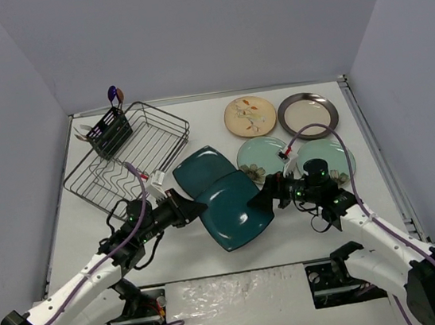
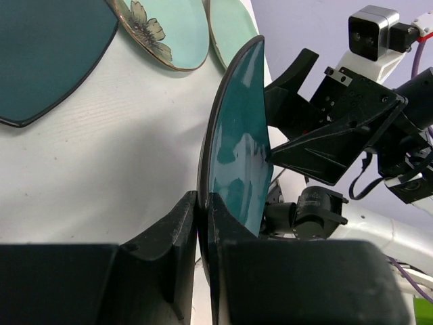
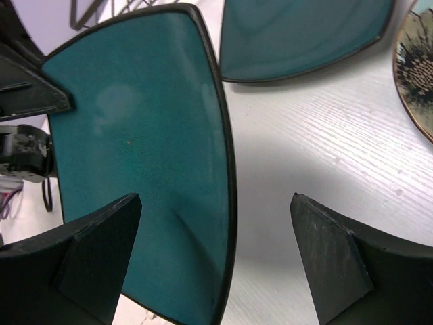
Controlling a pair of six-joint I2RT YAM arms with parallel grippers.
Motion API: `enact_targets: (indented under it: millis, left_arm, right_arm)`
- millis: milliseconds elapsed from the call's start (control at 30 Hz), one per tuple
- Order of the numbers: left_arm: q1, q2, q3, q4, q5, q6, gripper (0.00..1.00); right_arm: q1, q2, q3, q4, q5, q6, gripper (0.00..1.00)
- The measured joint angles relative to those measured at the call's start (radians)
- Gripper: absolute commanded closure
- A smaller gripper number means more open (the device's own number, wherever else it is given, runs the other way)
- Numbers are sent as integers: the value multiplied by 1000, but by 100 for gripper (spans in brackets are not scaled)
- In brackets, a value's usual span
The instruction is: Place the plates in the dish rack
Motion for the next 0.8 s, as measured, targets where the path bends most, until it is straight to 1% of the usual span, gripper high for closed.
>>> enact_targets:
  millis: [233,300,467,567,600,667,700,767,800]
  left_arm:
    - [53,2,0,14,100,14,100]
    - [59,8,0,28,123,16,100]
    - [64,36,7,76,169,17,100]
    - [66,39,8,95,185,19,100]
    - [69,39,9,98,190,23,100]
    - [74,39,10,102,198,29,100]
    - [77,39,10,103,202,32,100]
    - [81,39,11,102,204,38,100]
    - [83,40,13,101,205,42,100]
  right_arm:
    - [0,13,-5,86,-69,34,22]
    - [0,31,-6,105,-88,46,27]
    - [0,61,-15,149,-128,72,37]
    - [5,66,-17,165,-144,82,37]
    - [7,66,-17,171,-148,84,36]
    - [11,66,-17,179,-154,88,26]
    - [13,66,-17,181,-156,89,23]
    - [13,66,-18,180,-157,91,23]
    - [13,65,-18,179,-157,92,27]
